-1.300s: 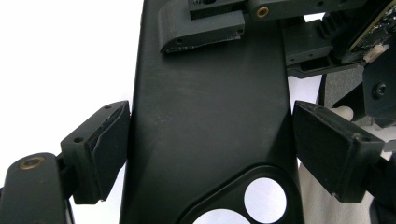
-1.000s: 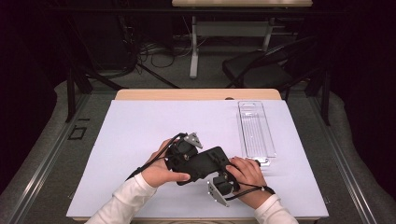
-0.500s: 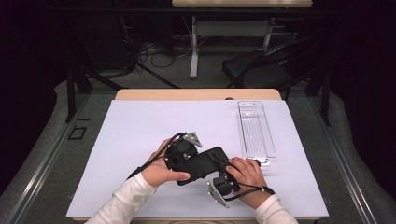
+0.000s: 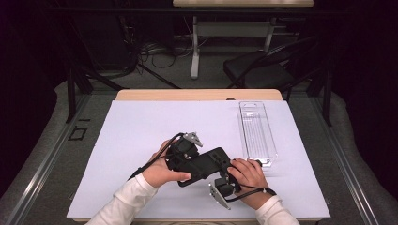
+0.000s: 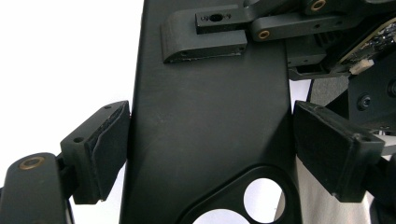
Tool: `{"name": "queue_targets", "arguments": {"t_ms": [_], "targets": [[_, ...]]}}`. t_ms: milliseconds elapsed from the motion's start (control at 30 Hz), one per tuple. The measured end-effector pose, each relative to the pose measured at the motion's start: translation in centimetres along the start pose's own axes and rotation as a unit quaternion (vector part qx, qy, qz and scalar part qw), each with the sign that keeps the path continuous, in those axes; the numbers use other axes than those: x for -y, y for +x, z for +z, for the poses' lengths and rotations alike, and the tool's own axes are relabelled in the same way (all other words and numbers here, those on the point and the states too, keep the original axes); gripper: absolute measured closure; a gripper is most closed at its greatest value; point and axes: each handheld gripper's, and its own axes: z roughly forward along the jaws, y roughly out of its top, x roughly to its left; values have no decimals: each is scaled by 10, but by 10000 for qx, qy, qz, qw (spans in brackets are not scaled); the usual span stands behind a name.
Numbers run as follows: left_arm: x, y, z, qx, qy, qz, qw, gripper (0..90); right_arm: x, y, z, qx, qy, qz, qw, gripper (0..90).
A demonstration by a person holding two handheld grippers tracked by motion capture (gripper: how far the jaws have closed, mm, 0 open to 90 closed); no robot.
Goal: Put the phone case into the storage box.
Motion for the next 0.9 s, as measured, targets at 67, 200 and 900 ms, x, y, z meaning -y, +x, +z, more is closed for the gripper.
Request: {"name": "queue_targets", "arguments": {"t_ms": [67, 200, 900], "targets": [[0, 0, 0, 9, -9, -18, 10000, 146, 0, 0, 0, 6, -6, -35, 10000, 827], [0, 1, 1, 50, -11, -64, 10000, 145, 0, 1, 1, 38, -15, -53, 10000, 837], [1, 3, 0, 187, -84, -155, 9997, 136, 1, 2, -1, 164, -32, -48, 9998, 866]]}}
